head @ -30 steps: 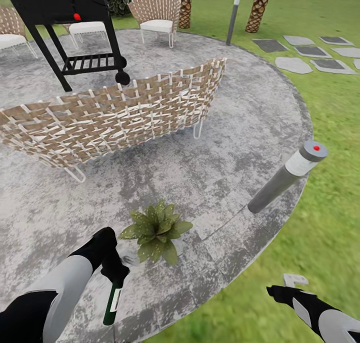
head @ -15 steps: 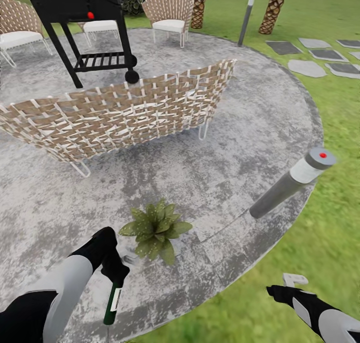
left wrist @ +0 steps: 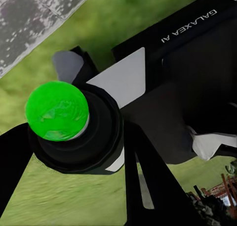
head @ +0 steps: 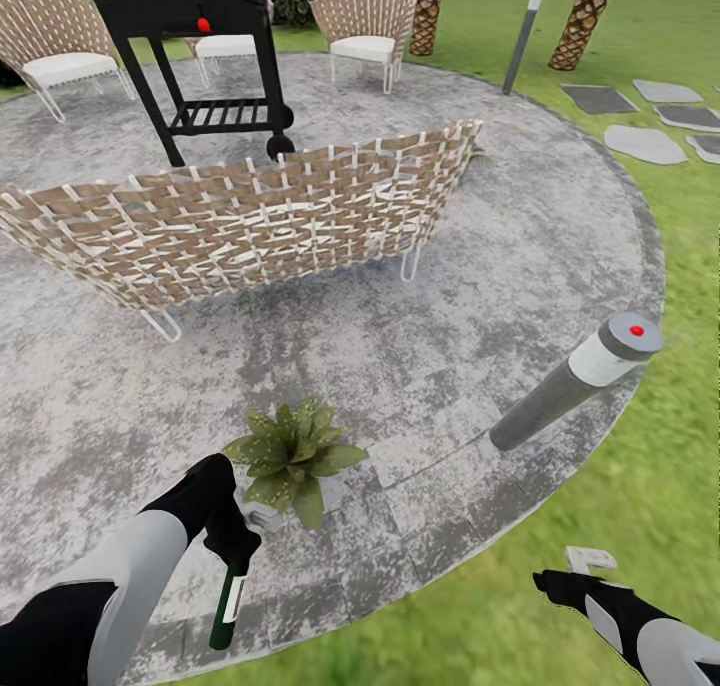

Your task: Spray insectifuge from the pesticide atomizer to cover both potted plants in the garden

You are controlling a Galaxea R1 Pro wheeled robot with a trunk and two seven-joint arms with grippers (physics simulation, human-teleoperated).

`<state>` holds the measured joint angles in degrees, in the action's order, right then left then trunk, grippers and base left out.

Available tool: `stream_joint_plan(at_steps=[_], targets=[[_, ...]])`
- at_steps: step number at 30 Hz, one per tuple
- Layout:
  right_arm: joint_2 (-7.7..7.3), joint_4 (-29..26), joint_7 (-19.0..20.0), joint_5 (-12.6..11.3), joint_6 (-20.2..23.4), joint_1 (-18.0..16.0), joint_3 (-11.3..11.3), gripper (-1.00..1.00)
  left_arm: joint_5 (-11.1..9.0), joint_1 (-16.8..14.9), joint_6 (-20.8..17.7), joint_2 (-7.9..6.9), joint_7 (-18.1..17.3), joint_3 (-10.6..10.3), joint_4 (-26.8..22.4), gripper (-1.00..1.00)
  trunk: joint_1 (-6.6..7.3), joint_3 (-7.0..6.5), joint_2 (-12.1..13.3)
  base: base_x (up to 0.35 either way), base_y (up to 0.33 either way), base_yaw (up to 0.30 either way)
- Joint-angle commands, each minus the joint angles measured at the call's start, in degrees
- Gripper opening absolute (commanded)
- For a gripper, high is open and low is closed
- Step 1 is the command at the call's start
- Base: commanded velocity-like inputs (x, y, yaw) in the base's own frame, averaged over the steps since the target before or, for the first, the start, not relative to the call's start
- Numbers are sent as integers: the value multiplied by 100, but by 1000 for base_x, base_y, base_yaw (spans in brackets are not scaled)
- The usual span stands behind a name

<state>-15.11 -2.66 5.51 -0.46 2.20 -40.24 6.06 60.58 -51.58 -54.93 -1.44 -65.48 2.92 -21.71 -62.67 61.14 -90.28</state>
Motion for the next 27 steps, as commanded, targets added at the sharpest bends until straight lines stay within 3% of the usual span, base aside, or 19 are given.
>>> stream_joint_plan(at_steps=[1, 12, 19, 27], targets=[[0, -7, 28, -2, 24, -1, 44, 100, 59, -1, -36, 3, -52, 32, -9, -100, -1, 4, -2, 182, -297, 62], [8, -6, 29, 2, 25, 0, 34, 100, 59, -1, -36, 3, -52, 31, -9, -100, -1, 38, -2, 118, -119, 236], [209, -14, 38, 2, 33, 0, 19, 100, 59, -1, -36, 11, -52, 25, -9, -100, -1, 67, -2, 1, -1, 257], [237, -15, 38, 2, 34, 2, 26, 100, 51, -1, -36, 12, -52, 24, -135, -100, -1, 85, -2, 0, -113, 110]])
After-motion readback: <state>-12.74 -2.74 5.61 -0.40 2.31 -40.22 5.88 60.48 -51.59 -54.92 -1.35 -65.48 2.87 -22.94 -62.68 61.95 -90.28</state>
